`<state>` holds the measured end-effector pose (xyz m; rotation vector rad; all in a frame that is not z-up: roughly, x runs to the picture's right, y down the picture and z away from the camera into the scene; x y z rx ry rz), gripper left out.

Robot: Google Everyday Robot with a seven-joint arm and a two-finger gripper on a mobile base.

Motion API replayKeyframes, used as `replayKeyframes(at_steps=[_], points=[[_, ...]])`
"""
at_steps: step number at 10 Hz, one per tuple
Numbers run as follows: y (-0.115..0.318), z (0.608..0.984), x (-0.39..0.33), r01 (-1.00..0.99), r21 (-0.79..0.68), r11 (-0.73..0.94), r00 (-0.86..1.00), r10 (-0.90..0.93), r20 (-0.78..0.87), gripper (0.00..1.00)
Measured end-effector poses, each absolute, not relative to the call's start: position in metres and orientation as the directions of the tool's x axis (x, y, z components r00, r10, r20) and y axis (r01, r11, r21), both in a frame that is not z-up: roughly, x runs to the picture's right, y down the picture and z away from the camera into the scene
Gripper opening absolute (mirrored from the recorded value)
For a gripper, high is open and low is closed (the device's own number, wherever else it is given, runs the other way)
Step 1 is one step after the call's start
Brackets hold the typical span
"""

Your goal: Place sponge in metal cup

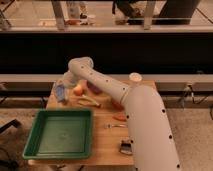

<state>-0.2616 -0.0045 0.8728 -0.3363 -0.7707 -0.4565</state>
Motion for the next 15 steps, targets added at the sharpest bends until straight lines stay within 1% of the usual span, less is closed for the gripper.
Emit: replayKeyframes(at_steps=[2,3,5,6,7,8,9,10,15], points=[[-0.004,0.878,-0.261,0.513,-0.120,0.850,0.628,-0.276,0.728,0.14],[-0.004,0.881,-0.261,0.517,-0.117,0.848,0.625,-0.281,0.728,0.22],[-0.001,0.886,-0.263,0.529,-0.110,0.841,0.619,-0.295,0.728,0.42],[0.001,0.889,-0.263,0.534,-0.109,0.839,0.619,-0.299,0.726,0.50],[0.002,0.893,-0.263,0.538,-0.107,0.836,0.618,-0.305,0.724,0.62],[0.005,0.897,-0.262,0.539,-0.107,0.836,0.617,-0.304,0.726,0.72],[0.005,0.900,-0.262,0.541,-0.104,0.835,0.618,-0.311,0.722,0.78],[0.005,0.902,-0.261,0.542,-0.101,0.834,0.620,-0.316,0.718,0.80],[0.003,0.901,-0.262,0.556,-0.079,0.827,0.623,-0.352,0.698,0.80]])
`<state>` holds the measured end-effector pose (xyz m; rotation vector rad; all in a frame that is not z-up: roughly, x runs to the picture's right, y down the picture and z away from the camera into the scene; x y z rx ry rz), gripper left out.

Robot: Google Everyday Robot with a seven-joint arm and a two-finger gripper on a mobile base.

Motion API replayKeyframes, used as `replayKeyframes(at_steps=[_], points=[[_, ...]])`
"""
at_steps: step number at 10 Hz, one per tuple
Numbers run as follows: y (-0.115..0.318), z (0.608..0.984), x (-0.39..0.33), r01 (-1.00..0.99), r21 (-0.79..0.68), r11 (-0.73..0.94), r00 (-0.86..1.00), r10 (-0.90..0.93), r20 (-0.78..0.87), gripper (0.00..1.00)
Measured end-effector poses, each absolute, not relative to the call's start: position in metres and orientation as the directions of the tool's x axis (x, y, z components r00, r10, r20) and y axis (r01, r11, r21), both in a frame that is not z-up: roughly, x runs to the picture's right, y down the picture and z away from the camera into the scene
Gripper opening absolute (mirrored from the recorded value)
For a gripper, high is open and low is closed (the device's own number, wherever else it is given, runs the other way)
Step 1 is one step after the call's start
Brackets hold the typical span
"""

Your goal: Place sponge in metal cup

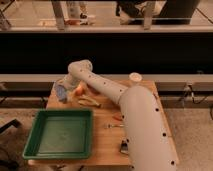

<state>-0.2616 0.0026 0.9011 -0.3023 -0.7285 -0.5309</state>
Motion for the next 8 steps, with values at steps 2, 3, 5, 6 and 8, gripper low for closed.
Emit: replayKeyframes(at_steps=[2,3,5,6,8], points=[[0.001,0.899,-0.263,0.563,-0.072,0.823,0.623,-0.366,0.691,0.80],[0.000,0.898,-0.264,0.567,-0.069,0.821,0.622,-0.372,0.689,0.80],[-0.002,0.896,-0.264,0.568,-0.063,0.821,0.625,-0.379,0.683,0.80],[-0.004,0.893,-0.264,0.567,-0.061,0.822,0.627,-0.382,0.679,0.80],[-0.012,0.879,-0.261,0.560,-0.053,0.827,0.636,-0.388,0.667,0.80]])
